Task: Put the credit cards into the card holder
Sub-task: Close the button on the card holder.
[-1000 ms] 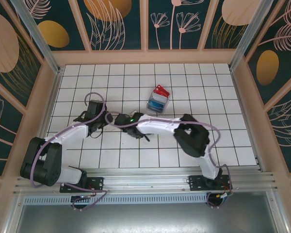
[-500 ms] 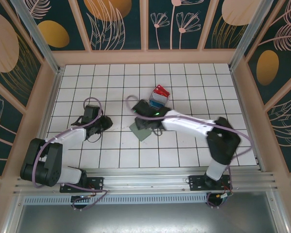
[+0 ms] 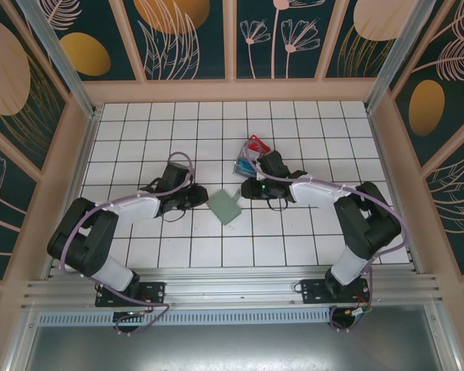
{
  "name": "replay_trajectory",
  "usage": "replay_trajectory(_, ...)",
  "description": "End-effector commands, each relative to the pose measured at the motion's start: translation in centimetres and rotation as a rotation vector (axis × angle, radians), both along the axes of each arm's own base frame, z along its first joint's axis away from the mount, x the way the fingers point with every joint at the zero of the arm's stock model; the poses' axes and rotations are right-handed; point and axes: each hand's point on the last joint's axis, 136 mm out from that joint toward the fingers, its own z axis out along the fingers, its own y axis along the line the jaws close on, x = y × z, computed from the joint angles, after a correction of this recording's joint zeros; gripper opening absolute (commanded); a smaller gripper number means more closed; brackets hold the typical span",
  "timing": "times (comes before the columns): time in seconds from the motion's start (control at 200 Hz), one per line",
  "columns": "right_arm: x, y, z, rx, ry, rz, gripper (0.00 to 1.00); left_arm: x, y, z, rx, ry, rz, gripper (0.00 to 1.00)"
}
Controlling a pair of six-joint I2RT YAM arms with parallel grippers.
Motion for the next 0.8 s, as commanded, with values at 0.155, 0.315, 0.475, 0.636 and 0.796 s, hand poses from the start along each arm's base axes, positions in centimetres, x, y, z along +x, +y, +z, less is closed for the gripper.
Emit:
replay_trajectory(0.155, 0.8, 2.7, -0.3, 0.118, 0.010, 0.087, 0.32, 0.3, -1.7, 0.1, 0.010, 0.022, -0.046, 0.24)
replay_trajectory(0.315, 1.1, 2.8, -0.6, 0.122, 0.015, 0.090, 0.28, 0.2, -2.3, -0.1, 0.017, 0.033, -0.061, 0.24)
replay_trajectory(0.475, 1.6, 2.5, 0.0, 0.126, 0.004, 0.085, 0.28, 0.0, -3.0, -0.3, 0.017, 0.045, -0.077, 0.24)
replay_trajectory(0.636, 2.0, 2.4, 0.3, 0.135, -0.002, 0.079, 0.27, 0.0, -3.4, -0.2, 0.024, 0.045, -0.086, 0.24)
replay_trajectory(0.796, 1.8, 2.5, -0.2, 0.141, 0.010, 0.083, 0.22, 0.1, -3.2, -0.7, 0.038, 0.058, -0.084, 0.24)
